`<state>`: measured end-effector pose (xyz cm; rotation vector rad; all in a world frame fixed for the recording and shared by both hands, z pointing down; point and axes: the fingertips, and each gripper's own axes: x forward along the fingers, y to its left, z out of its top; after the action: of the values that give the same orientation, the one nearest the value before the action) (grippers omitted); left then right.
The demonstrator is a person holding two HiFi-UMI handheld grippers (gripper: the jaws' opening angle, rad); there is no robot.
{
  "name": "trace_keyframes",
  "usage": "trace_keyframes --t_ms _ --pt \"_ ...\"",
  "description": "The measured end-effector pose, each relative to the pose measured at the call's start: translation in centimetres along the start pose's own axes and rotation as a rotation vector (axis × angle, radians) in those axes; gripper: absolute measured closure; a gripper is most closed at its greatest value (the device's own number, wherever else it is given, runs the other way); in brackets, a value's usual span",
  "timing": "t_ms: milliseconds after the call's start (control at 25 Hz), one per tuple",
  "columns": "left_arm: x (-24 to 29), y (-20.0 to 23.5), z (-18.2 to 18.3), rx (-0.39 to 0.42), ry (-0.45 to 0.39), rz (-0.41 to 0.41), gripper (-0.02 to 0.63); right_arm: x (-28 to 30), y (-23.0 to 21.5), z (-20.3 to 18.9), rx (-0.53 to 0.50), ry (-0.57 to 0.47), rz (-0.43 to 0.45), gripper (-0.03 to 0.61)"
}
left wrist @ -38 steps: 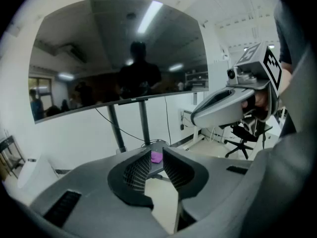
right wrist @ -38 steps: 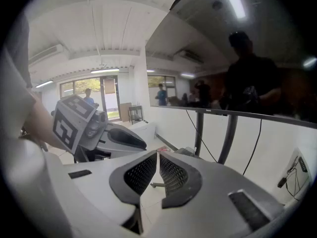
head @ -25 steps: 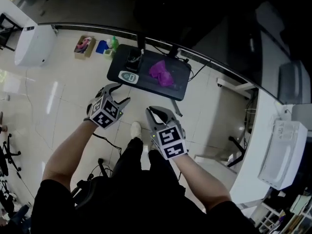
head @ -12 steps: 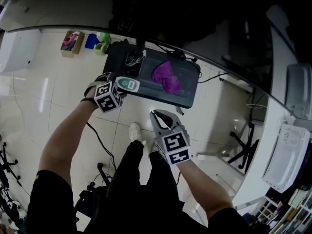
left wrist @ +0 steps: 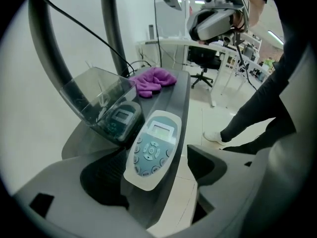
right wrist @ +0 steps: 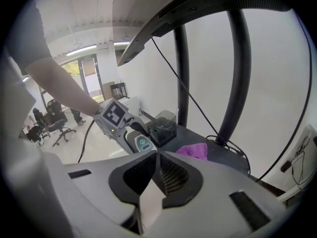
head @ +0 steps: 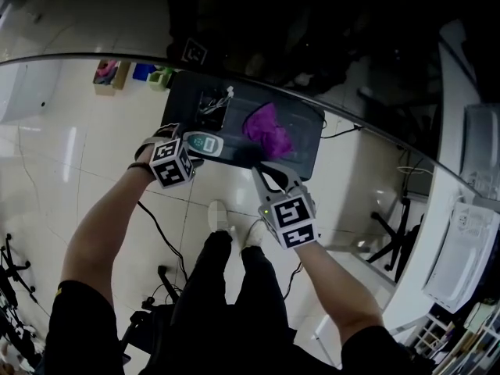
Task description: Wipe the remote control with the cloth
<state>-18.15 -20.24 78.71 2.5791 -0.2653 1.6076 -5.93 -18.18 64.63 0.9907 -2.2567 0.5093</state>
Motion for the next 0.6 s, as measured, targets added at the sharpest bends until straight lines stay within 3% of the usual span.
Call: trace_keyframes --t_ms 320,600 --pt "0.1 0.9 0.1 -0.065 -0.027 0.034 0.278 2.8 -4.4 1.0 -0.044 0.014 -0.057 0.524" --pt "0.2 0.2 0.2 -0.06 0.014 0.08 0.299 5.8 -7.5 0.6 -0.097 0.082 -0.087 0.423"
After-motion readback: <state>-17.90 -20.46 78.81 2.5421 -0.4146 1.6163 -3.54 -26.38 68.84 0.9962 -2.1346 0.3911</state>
